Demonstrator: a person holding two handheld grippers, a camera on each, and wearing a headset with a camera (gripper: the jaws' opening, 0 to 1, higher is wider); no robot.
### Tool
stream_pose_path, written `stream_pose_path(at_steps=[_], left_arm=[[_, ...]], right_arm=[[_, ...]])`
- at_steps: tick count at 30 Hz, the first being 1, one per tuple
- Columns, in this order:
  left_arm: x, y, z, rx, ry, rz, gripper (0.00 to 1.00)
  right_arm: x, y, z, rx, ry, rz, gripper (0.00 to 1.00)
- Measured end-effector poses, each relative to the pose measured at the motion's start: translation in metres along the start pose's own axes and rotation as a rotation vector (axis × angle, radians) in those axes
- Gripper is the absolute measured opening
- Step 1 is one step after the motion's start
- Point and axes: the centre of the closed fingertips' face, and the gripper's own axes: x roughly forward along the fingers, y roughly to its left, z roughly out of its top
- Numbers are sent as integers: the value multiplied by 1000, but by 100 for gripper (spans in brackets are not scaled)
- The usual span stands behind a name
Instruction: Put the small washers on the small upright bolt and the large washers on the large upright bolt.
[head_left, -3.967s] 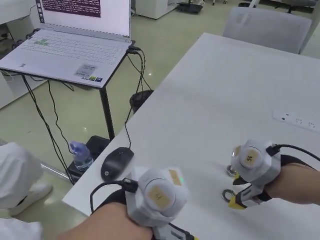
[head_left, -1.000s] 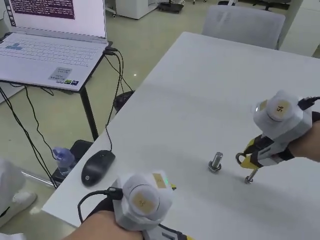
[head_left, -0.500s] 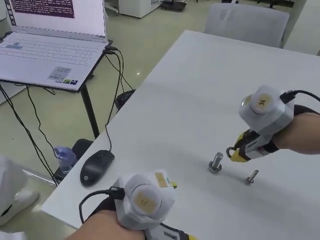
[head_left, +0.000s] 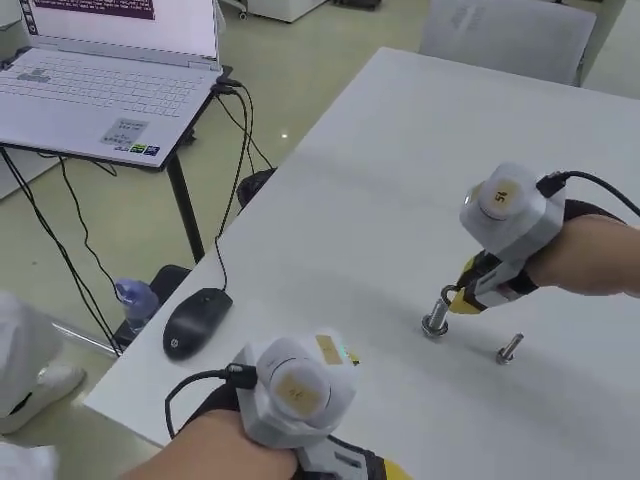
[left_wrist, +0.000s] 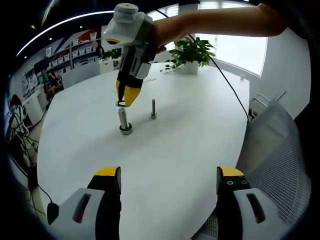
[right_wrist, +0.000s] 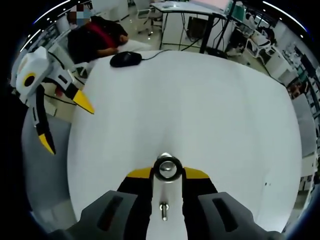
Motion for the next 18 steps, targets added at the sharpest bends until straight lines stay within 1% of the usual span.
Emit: stream_pose_path(at_steps=[3, 4, 6, 11, 18], left_arm=[[0, 1, -1, -2, 3, -1, 77], [1, 1, -1, -3, 5, -4, 77], [1, 1, -2, -1, 10, -6, 77], [2, 2, -3, 1, 14, -11, 76], [2, 3, -3, 0, 9, -14, 75]], right_arm=[[5, 0, -2, -12, 21, 0, 22], [7, -2, -4, -17, 34, -8, 22], [9, -2, -4, -12, 35, 3, 22], [12, -1, -3, -13, 38, 7, 22], [17, 1, -2, -13, 46, 13, 22]])
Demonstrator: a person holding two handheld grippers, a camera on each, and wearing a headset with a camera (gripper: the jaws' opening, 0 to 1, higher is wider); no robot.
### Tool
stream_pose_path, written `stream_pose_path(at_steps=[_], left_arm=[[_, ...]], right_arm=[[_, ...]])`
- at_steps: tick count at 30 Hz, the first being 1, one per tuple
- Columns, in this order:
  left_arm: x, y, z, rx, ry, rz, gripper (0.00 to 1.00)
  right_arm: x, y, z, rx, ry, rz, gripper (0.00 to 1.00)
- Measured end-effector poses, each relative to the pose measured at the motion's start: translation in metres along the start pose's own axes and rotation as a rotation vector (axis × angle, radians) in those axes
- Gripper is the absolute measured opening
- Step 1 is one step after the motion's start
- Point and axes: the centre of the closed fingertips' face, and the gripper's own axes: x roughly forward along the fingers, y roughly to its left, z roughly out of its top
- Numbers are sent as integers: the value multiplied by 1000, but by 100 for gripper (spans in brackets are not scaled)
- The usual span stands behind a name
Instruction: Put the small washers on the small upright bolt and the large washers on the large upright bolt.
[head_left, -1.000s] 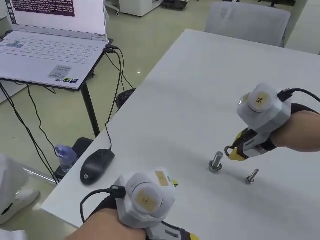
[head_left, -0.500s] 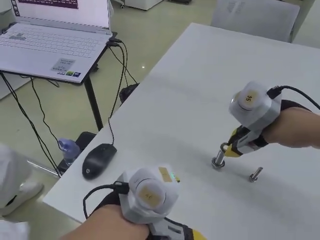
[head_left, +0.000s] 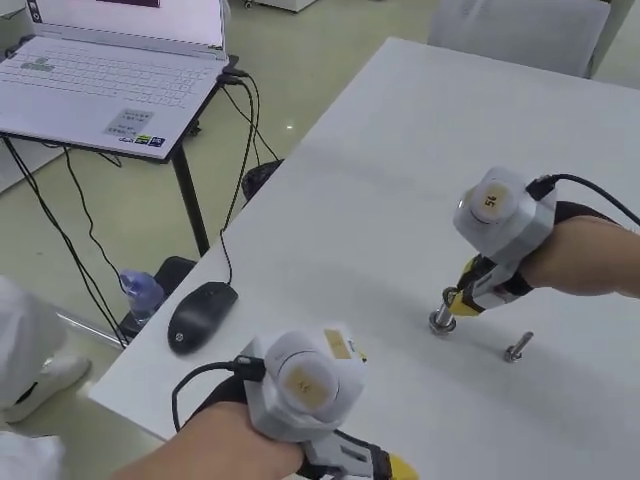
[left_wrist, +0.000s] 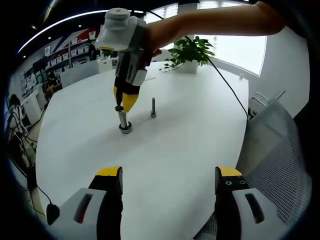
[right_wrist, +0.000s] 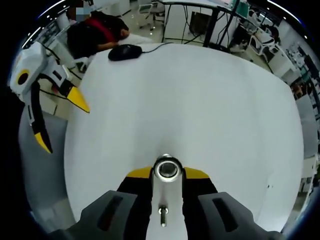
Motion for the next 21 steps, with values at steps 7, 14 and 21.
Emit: stream_pose_path(at_steps=[7, 14, 21], left_arm=[[-1, -1, -2, -6, 3, -6, 73], [-3, -2, -5, -14, 1, -5, 71], [-5, -2, -7, -22, -1, 0, 70]], right_arm=[[9, 2, -1, -5, 17, 3, 22], [20, 3, -3, -15, 41, 6, 22], [32, 4, -9, -21, 72, 10, 22]])
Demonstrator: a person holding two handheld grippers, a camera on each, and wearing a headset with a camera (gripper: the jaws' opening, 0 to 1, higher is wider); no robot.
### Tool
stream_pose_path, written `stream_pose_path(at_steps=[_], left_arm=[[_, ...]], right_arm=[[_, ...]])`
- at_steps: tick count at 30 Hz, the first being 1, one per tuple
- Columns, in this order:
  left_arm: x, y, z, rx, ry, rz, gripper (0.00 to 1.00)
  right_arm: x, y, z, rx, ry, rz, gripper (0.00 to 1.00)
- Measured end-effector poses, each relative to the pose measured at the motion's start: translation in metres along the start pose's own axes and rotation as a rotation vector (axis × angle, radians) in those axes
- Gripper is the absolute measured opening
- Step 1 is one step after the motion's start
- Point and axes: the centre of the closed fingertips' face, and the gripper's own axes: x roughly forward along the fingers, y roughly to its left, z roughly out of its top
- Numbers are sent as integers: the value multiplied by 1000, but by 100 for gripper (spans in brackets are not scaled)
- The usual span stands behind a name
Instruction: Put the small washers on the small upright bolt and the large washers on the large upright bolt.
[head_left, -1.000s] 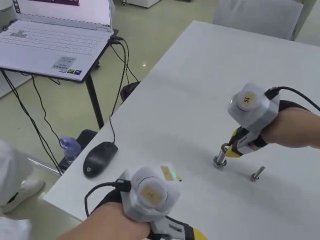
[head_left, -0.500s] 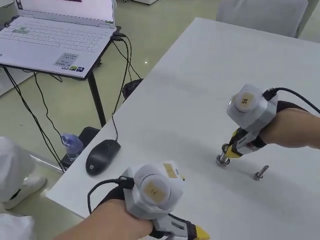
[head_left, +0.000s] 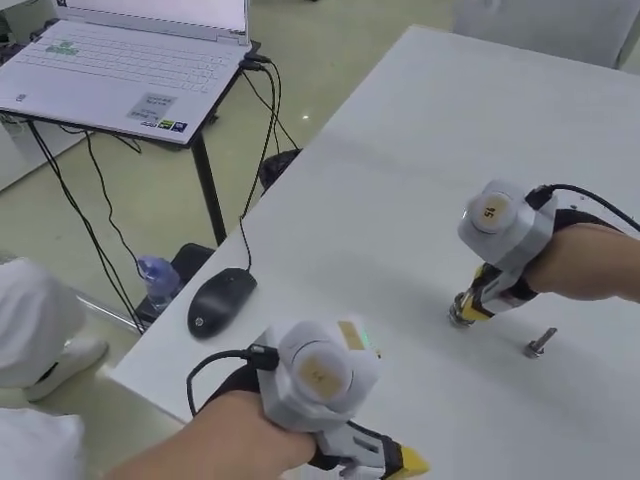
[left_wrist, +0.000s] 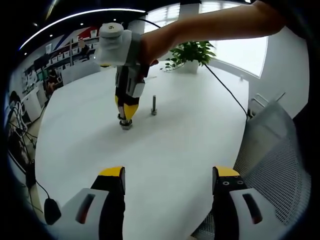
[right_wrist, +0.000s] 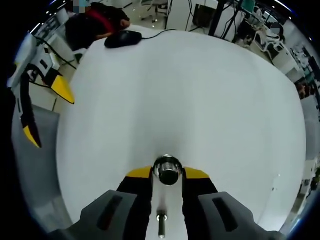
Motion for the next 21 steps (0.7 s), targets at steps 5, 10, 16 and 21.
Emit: stream_pose_path(at_steps=[5, 10, 16, 21], left_arm=[[-1, -2, -3, -3, 3, -3, 70], [-1, -1, -2, -4, 0, 0, 69], [1, 2, -2, -4, 1, -3, 69], [5, 2, -1, 4, 6, -14, 69]], right_arm=[[8, 2, -3, 1, 16, 9, 22], [12, 1, -4, 5, 25, 8, 22], [12, -1, -5, 24, 21, 14, 23], [13, 0, -7, 24, 21, 12, 24]])
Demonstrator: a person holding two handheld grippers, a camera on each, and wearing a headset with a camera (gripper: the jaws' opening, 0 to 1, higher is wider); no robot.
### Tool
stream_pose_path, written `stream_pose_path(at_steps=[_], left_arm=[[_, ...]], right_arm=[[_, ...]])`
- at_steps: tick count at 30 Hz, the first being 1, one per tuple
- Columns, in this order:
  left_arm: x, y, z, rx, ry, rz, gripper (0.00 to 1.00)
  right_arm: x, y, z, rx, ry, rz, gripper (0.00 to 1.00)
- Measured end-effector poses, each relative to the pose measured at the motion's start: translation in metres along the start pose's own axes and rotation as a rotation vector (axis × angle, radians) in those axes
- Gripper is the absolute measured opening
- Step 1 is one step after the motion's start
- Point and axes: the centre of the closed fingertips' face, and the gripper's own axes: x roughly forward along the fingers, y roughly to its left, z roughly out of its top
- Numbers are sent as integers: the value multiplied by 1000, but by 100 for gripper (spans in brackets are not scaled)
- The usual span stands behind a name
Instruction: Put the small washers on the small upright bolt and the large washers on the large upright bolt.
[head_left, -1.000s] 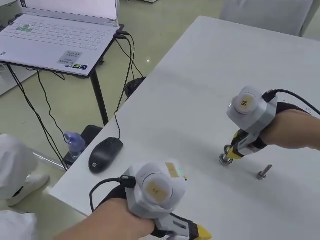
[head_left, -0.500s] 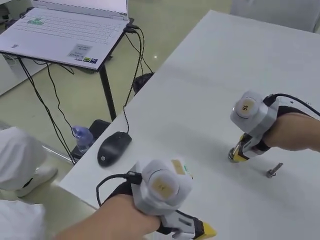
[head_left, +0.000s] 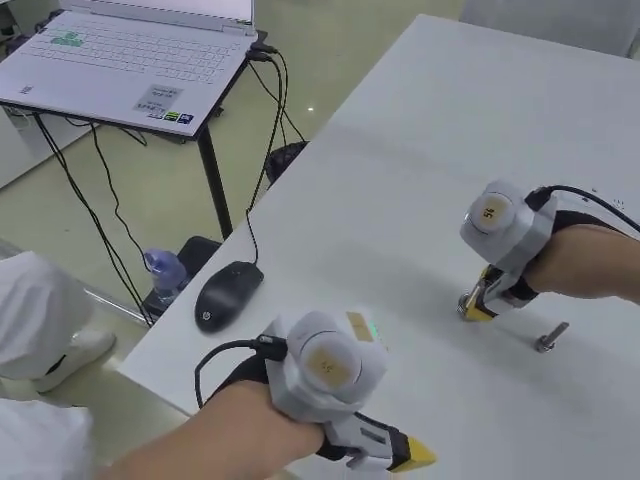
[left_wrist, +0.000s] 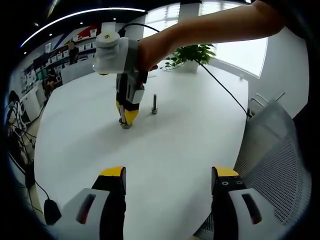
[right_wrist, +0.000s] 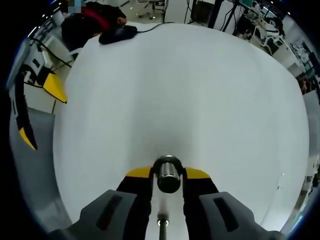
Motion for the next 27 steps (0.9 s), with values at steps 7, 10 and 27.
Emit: stream_pose_path(at_steps=[7, 10, 27], left_arm=[[1, 1, 2, 8, 5, -15, 68], [1, 2, 2, 7, 7, -16, 67], [6, 1, 9, 25, 9, -28, 68]], right_arm=[[1, 1, 0, -2, -10, 1, 24], [-1, -1, 1, 7, -24, -1, 25], [-40, -13, 13, 14, -187, -76, 32]])
